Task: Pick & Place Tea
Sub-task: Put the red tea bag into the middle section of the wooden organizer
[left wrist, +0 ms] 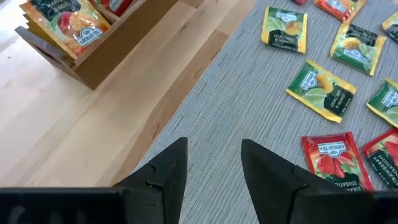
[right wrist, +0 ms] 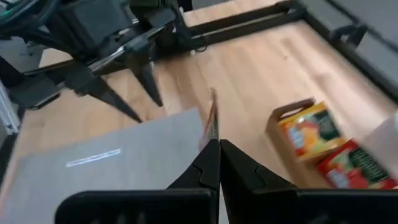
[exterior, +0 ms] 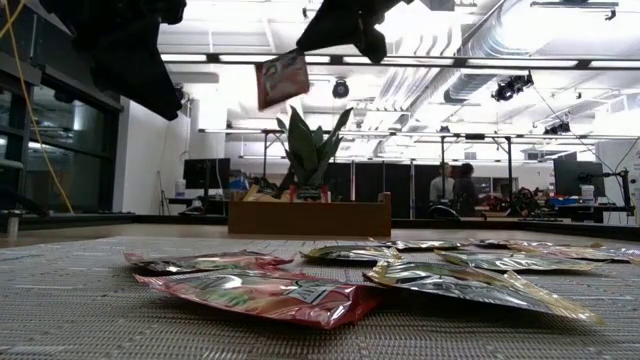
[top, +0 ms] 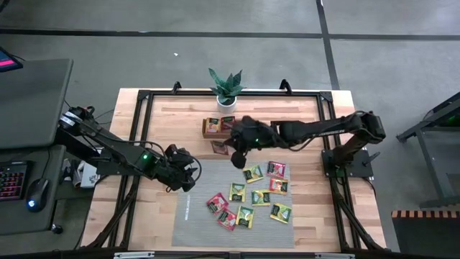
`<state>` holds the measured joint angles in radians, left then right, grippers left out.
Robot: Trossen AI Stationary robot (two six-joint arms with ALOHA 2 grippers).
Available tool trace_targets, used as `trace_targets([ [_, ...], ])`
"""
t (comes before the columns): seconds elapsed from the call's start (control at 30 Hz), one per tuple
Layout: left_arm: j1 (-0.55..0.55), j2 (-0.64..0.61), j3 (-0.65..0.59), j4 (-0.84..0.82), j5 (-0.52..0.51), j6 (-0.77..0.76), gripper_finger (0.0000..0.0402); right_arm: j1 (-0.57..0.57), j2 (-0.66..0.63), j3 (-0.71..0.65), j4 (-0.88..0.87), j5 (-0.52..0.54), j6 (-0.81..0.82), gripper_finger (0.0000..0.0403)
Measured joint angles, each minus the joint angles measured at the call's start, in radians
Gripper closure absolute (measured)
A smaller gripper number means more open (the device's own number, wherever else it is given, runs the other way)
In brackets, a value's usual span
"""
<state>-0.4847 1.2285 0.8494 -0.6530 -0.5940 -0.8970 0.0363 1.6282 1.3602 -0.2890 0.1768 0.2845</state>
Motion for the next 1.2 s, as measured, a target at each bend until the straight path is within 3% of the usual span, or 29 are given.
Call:
trace_targets([
  [0.27, 0.000, 0.000, 0.000, 0.000, -0.001, -0.005, 0.0253, -0.072, -0.051, 0.000, 0.013, 0.000, -0.148, 0.0403],
  [0.57, 0.000, 0.000, 0.000, 0.001, -0.049, -0.037, 0.0253, -0.161, -0.057, 0.000, 0.075, -0.082, -0.296, 0.0403],
  [1.0, 0.000, 0.000, 0.000, -0.009, -0.056, -0.036, 0.0253, -0.281, -0.058, -0.010, 0.111, -0.248, -0.322, 0.0403],
  [1.2, 0.000, 0.000, 0.000, -0.010, -0.064, -0.051, 0.0253, -0.331, -0.065, -0.177, 0.255, -0.310, -0.258, 0.0403],
])
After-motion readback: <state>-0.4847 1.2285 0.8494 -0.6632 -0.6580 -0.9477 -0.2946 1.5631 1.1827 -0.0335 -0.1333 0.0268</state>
